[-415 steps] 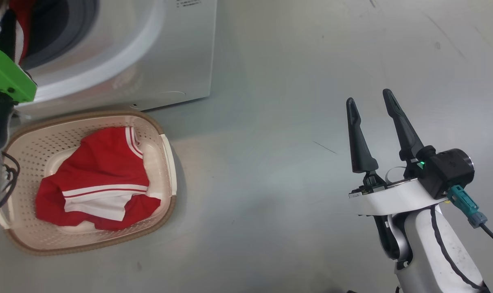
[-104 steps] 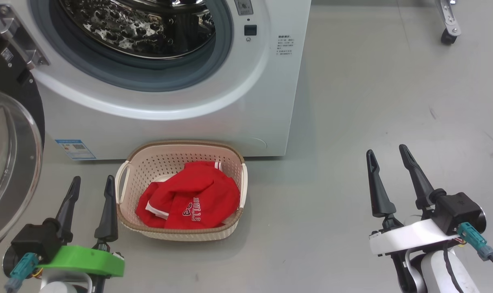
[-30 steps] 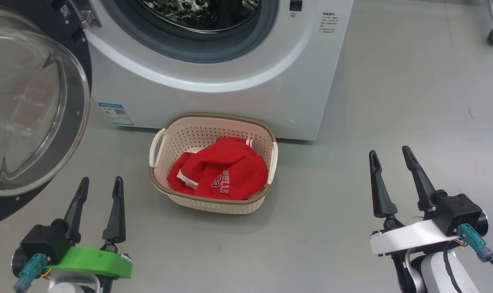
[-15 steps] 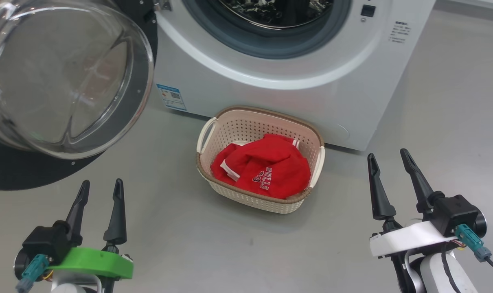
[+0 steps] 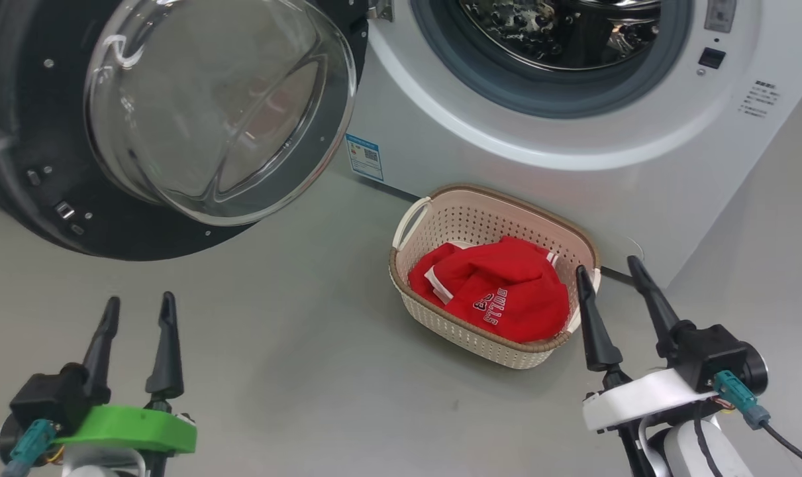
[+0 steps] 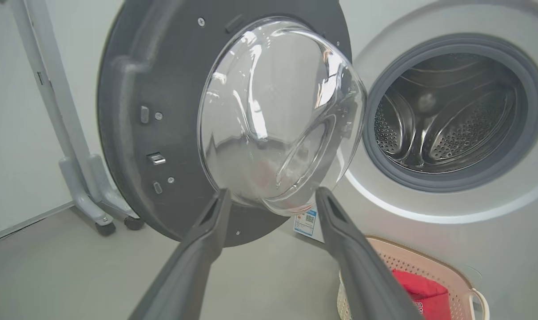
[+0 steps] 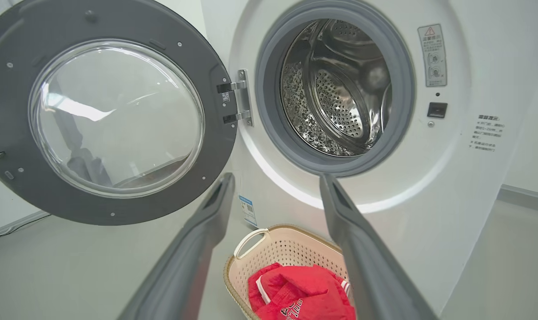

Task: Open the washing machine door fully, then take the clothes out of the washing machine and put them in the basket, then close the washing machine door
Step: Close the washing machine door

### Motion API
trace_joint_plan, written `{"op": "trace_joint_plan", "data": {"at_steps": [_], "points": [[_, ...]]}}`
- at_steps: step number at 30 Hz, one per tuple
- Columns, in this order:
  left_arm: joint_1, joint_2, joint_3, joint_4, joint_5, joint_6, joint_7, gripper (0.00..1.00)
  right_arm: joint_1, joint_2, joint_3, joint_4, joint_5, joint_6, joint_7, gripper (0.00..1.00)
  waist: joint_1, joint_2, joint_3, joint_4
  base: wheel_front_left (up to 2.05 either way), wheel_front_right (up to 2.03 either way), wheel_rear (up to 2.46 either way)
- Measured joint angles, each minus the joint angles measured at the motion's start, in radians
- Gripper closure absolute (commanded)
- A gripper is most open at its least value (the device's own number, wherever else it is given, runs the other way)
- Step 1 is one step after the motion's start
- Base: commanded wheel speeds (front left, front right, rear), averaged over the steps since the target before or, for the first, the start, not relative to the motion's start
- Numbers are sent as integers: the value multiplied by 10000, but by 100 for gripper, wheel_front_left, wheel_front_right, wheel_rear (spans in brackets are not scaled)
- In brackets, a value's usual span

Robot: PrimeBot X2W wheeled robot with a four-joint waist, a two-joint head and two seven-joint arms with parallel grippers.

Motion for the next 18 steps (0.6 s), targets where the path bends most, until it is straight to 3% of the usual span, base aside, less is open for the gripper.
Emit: {"op": "trace_joint_plan", "data": {"at_steps": [18], "points": [[380,-13,556,-313,98,0,0,0,-35,10,391,286,21,79,0,0,0,0,-167,265,0,0,0]]}}
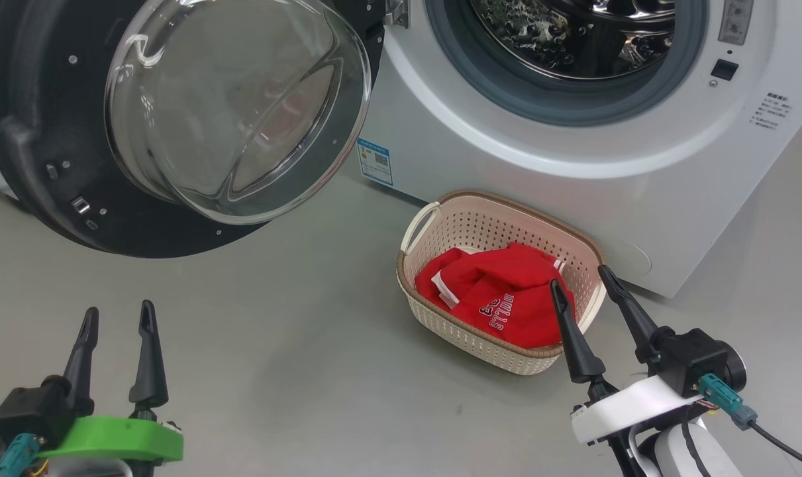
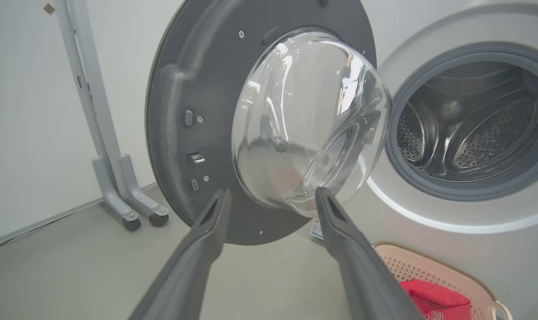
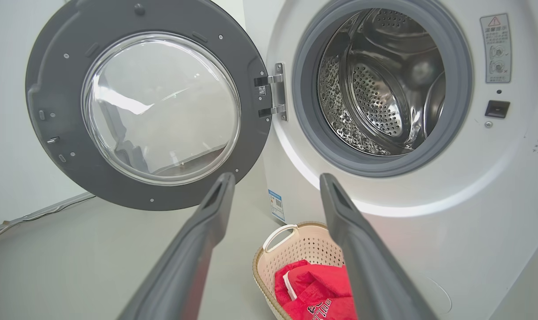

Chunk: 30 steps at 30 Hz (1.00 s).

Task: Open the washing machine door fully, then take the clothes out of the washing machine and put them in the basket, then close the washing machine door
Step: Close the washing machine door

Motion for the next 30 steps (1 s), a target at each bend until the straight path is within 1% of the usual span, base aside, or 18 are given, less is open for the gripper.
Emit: {"op": "trace_joint_plan", "data": {"at_steps": [26,27,28,30], "points": [[6,-92,98,-96,107,-2,0,0,-101,2,-12,127,31,8,0,0,0,0,-6,-31,0,0,0],[7,-94,96,-96,107,-2,0,55,-102,2,-12,132,31,10,0,0,0,0,-9,-32,0,0,0],[7,-94,90,-96,107,-2,0,100,-103,2,-12,136,31,10,0,0,0,0,-13,-34,0,0,0],[11,-92,67,-94,194,0,0,100,-106,2,-12,144,31,10,0,0,0,0,-22,-38,0,0,0]]}}
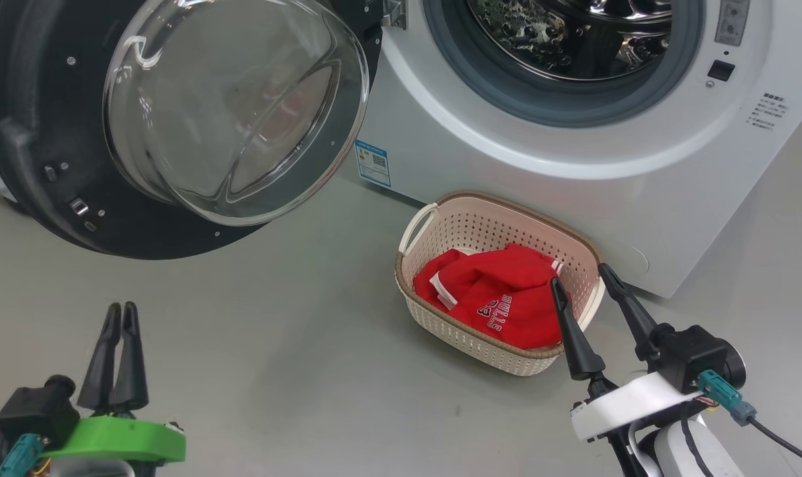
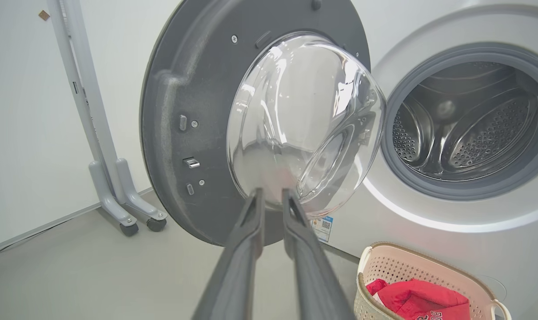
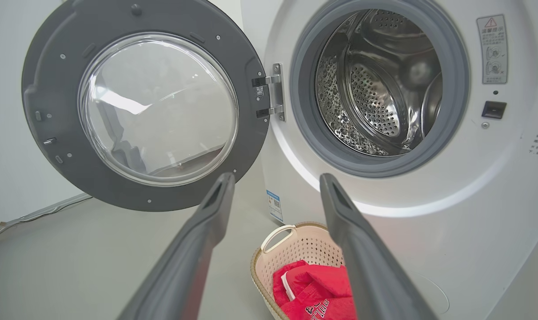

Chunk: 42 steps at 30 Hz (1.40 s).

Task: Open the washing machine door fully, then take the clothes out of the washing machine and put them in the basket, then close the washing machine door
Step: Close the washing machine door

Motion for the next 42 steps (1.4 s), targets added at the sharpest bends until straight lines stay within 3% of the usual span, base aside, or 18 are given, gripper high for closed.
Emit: {"op": "trace_joint_plan", "data": {"at_steps": [15,21,27,35,42], "points": [[43,119,339,-134,61,-2,0,100,-46,2,19,-10,-2,0,0,0,0,0,-29,-31,0,0,0],[-2,696,1785,-637,-226,0,-2,100,-48,10,265,-38,-65,0,0,0,1,0,184,-266,0,0,0],[-305,1486,2633,-802,-696,-2,-2,100,-108,-12,364,-109,-276,0,0,0,0,0,567,-493,0,0,0],[-1482,2196,4046,-98,-2924,-2,328,100,-494,-205,458,-307,-589,-4,104,0,1,0,1291,-775,0,0,0],[-2681,2495,5248,1139,-5613,0,1467,100,-807,-347,491,-376,-669,-4,196,0,1,0,1858,-1098,0,0,0]]}}
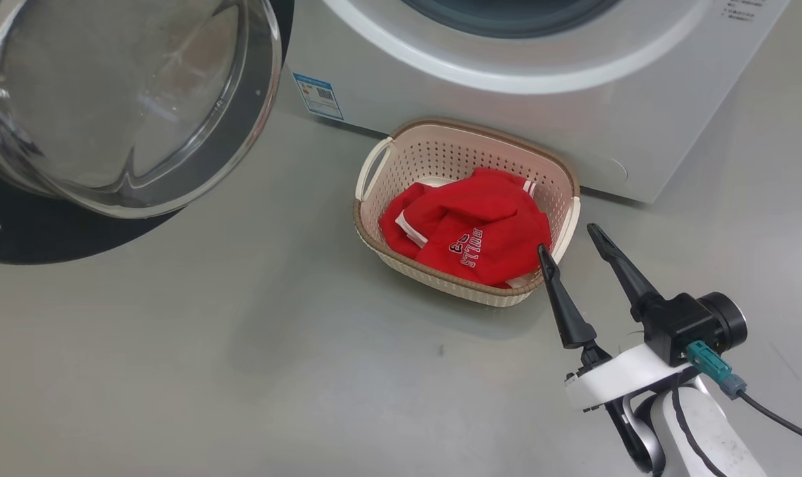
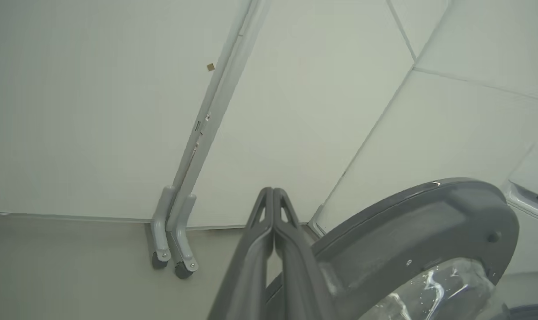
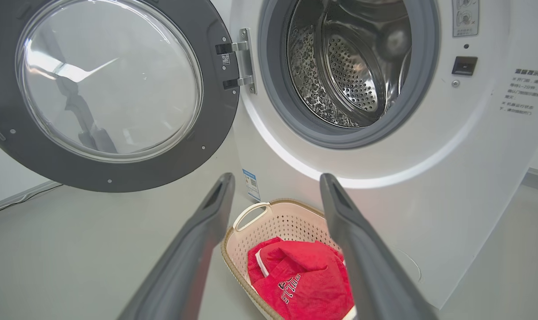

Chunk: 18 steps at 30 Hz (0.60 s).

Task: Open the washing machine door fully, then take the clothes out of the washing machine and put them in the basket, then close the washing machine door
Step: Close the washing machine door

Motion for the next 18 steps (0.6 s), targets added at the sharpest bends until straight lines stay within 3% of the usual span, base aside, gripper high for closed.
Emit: {"op": "trace_joint_plan", "data": {"at_steps": [7,12,18], "points": [[-1499,334,1091,1584,-2732,48,1778,100,-211,-115,-21,-115,-100,0,96,0,0,0,470,-316,0,0,0],[-2694,341,2148,2729,-4794,755,2970,100,-353,-132,-6,-92,-102,0,96,0,0,0,664,-551,0,0,0],[-3744,782,3097,3733,-5808,1885,3605,100,-379,-182,-23,-84,-102,0,96,0,0,0,761,-682,0,0,0]]}}
